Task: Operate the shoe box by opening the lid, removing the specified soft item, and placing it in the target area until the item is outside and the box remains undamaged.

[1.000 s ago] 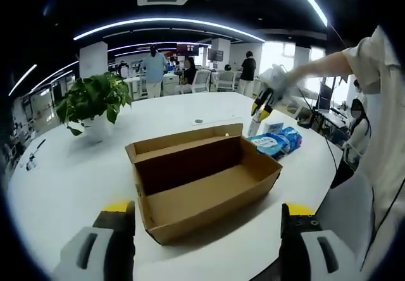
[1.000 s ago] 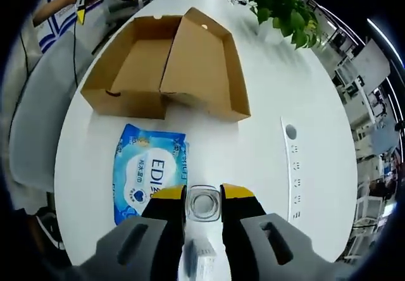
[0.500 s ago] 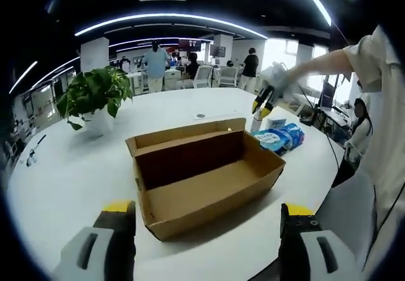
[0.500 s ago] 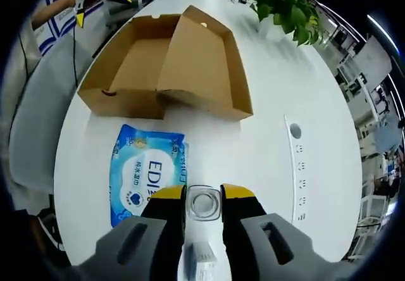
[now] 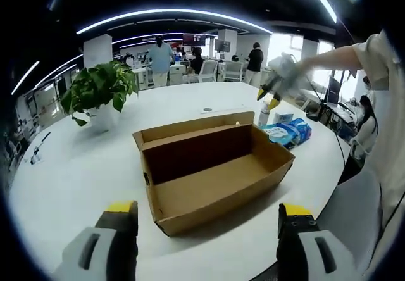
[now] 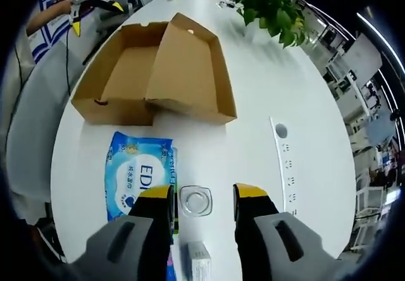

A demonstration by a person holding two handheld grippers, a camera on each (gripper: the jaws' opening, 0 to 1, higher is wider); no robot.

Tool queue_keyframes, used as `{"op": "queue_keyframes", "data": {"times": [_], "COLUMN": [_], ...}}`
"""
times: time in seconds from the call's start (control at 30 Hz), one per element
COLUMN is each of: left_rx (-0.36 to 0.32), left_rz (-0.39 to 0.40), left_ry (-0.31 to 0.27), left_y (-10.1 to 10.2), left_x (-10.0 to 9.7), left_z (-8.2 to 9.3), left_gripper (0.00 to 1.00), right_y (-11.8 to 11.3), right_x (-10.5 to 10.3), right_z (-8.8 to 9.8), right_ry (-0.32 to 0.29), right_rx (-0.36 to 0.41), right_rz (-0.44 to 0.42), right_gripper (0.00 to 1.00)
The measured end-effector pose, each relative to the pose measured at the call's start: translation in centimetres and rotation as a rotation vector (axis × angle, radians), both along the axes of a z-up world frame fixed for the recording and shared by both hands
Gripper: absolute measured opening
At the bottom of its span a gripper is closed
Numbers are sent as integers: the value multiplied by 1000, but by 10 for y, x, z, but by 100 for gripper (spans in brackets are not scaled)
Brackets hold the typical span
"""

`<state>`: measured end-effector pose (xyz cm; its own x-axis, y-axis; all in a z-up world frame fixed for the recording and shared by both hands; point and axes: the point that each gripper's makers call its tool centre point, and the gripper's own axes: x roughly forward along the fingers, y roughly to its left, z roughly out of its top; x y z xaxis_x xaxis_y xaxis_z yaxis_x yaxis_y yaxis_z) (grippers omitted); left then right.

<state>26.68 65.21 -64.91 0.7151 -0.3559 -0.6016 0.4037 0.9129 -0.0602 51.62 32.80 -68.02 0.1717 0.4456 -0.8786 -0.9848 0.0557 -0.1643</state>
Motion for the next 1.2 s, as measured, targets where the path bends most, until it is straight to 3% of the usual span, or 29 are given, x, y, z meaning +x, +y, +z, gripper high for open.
{"op": "queue_keyframes", "data": {"times": [0.17, 0.37, 0.53, 0.7, 0.83, 1.03, 1.2], "left_rx": [7, 13, 19, 23, 24, 25, 20], "left_rz": [17, 53, 132, 183, 208, 229, 251], "left_ry": [3, -5, -20, -10, 10, 43, 71], "left_y": [7, 17, 33, 46, 53, 58, 63], "left_x": [3, 10, 18, 24, 27, 32, 35], "left_z": [-2, -2, -2, -5, -9, -18, -29], "left_gripper": [86, 78, 58, 48, 37, 30, 25], "right_y": [9, 19, 22, 30, 44, 63, 73], "right_x": [2, -2, -4, -3, -2, -1, 1], "right_z": [16, 30, 35, 41, 46, 48, 38], "right_ry": [1, -8, -28, -38, 10, 77, 100], "right_rx": [50, 74, 64, 80, 154, 228, 233], "right_rz": [-116, -173, -215, -279, -366, -466, -509], "right_gripper": [34, 32, 30, 30, 32, 31, 29]}}
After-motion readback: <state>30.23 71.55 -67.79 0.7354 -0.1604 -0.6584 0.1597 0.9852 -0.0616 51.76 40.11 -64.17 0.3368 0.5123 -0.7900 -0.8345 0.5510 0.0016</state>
